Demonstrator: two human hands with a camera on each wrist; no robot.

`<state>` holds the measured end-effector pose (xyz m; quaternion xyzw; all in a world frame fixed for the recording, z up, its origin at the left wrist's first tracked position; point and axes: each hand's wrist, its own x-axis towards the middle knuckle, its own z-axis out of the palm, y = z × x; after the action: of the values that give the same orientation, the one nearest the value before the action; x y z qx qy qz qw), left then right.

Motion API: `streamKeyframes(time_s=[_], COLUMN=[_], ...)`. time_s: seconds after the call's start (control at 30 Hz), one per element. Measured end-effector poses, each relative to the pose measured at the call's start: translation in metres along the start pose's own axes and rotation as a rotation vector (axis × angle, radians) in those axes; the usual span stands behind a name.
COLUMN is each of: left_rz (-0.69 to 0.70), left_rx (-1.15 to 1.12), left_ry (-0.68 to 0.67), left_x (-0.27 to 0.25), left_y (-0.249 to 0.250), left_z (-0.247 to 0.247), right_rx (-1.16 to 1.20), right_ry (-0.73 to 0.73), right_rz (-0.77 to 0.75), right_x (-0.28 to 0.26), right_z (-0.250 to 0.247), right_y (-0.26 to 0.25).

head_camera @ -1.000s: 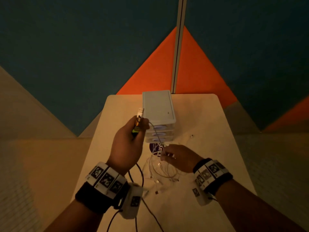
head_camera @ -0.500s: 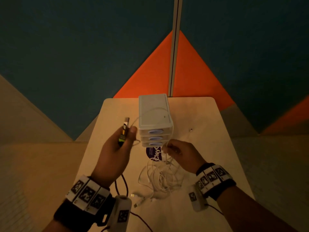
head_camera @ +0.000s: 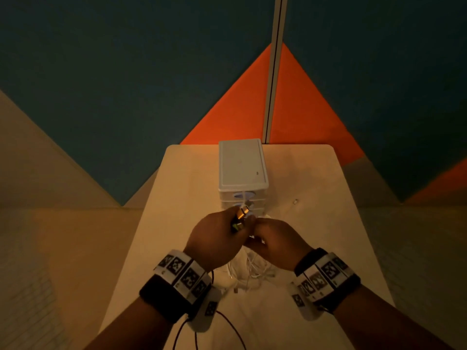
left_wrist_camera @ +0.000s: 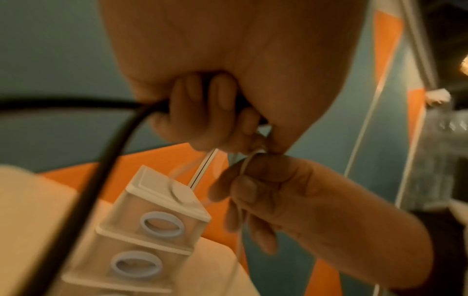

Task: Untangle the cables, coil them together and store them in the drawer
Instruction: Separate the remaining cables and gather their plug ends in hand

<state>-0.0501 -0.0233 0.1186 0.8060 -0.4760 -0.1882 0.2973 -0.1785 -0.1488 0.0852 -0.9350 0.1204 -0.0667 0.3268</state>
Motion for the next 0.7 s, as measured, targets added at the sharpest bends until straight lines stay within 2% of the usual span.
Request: streamKeyframes(time_s=[0.13, 0.27, 0.33, 0.4, 0.57, 0.7], left_rz=[0.056, 0.109, 0.109, 0.119, 0.127, 0.158], left_rx=[0.097, 0.298, 0.286, 0.172, -0.089, -0.217], left_ry=[-0.191, -0.235, -0.17, -0.047, 0.23, 0.287], left_x=[-0.005, -0.006, -0.006, -0.005, -0.004, -0.008], left_y=[-0.006, -0.008, -0.007, -0.01, -0.008, 0.008], left_z=[-0.001, -0.001, -0.002, -0.005, -0.019, -0.027], right_rx=[-0.01, -0.013, 0.026, 0.044, 0.012, -0.055], right_ry=[-0.017, 0.008, 0.024, 0.008, -0.131, -0.131], right_rz=[0.015, -0.02, 0.002, 0.037, 0.131, 0.157], right_x=[-0.003, -0.004, -0.003, -0.003, -0.001, 0.008], right_z=[0.005, 0.005, 0.006, 0.01, 0.03, 0.04], right_y=[0.006, 0.014, 0.015, 0.02, 0.044, 0.044])
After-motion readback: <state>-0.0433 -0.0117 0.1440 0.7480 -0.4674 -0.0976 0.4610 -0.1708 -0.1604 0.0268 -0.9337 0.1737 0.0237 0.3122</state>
